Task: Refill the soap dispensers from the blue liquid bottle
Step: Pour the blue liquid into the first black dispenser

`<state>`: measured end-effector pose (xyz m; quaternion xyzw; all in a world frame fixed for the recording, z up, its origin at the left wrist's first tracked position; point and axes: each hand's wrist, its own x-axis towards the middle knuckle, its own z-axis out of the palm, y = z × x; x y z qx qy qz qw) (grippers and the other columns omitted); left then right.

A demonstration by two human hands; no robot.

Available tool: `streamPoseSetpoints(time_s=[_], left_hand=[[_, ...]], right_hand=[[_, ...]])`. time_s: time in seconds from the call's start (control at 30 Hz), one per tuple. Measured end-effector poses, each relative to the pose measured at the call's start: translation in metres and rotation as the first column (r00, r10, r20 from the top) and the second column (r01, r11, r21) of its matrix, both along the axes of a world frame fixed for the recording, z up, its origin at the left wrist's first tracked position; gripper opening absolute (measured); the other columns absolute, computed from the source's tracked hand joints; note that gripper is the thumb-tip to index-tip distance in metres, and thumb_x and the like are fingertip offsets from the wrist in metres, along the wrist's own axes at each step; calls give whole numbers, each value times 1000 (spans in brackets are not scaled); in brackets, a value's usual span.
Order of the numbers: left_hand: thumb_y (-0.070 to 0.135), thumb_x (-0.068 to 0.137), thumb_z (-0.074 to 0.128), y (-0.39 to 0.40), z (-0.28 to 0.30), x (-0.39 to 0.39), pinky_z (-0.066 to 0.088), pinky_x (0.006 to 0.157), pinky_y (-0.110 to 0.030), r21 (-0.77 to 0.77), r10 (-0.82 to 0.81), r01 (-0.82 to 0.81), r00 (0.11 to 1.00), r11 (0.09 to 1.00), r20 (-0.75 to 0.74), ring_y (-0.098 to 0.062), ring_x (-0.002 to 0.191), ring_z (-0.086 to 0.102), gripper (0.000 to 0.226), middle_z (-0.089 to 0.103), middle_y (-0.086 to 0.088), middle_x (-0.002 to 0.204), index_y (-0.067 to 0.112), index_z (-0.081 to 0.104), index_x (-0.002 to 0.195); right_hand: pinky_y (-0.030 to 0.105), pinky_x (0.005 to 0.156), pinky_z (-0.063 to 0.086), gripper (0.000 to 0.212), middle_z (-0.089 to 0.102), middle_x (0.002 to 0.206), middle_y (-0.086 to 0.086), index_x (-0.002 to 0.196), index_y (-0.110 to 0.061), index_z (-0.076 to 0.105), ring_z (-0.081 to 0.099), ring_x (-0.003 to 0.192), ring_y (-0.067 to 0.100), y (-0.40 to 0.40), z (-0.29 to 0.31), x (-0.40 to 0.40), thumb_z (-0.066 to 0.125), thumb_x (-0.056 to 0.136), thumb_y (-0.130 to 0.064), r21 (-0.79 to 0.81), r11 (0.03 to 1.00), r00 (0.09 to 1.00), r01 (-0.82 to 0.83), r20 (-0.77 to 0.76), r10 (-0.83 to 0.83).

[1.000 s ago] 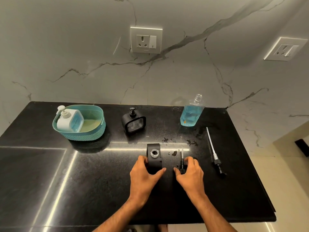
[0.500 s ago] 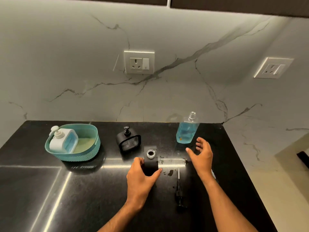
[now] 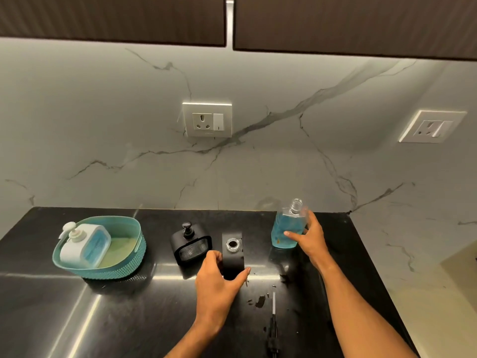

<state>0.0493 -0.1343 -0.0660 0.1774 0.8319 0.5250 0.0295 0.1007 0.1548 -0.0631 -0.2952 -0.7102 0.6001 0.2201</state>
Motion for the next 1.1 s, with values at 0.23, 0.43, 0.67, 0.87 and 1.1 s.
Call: streamPoseSetpoints(time_s=[0.23, 0.43, 0.67, 0.87, 1.1], left_hand=[[52, 68, 94, 14, 2, -10, 55, 71, -15, -2, -3, 2, 1000, 1000, -9, 0, 89, 66, 51, 66, 15, 89, 41, 51, 94], [48, 68, 95, 19, 5, -12, 52, 71, -8, 0, -1, 1, 1000, 1000, -20, 5, 91, 66, 51, 66, 17, 90, 42, 52, 93], [50, 70, 94, 8, 11, -9, 57, 75, -15, -3, -14, 14, 999, 1000, -39, 2, 92, 66, 50, 65, 16, 94, 42, 51, 96], [54, 70, 92, -8, 16, 2, 59, 71, -22, -15, -15, 14, 999, 1000, -42, -2, 86, 66, 50, 65, 15, 92, 40, 52, 97], [61, 68, 85, -37, 24, 28, 42, 60, -16, -34, -4, 3, 999, 999, -40, -5, 73, 59, 49, 61, 13, 78, 34, 49, 86]], right_hand=[[46, 96, 59, 81, 72, 121, 6, 130, -11, 62, 70, 113, 24, 8, -13, -6, 99, 57, -8, 20, 999, 999, 36, 9, -36], [48, 87, 63, 64, 76, 109, 0, 112, -17, 71, 74, 102, 17, -3, -19, -1, 100, 56, -17, 104, 989, 994, 105, -46, -101], [37, 84, 64, 58, 73, 108, -11, 110, -28, 70, 71, 102, 8, -37, -4, 10, 100, 60, -29, 212, 956, 975, 200, -136, -174], [22, 82, 59, 62, 70, 116, -7, 121, -22, 69, 69, 108, 14, -69, 27, 27, 98, 67, -27, 335, 907, 944, 256, -289, -160], [25, 83, 61, 58, 71, 119, -8, 126, -21, 69, 71, 111, 15, -116, 46, 52, 95, 74, -22, 516, 818, 938, 253, -339, -75]])
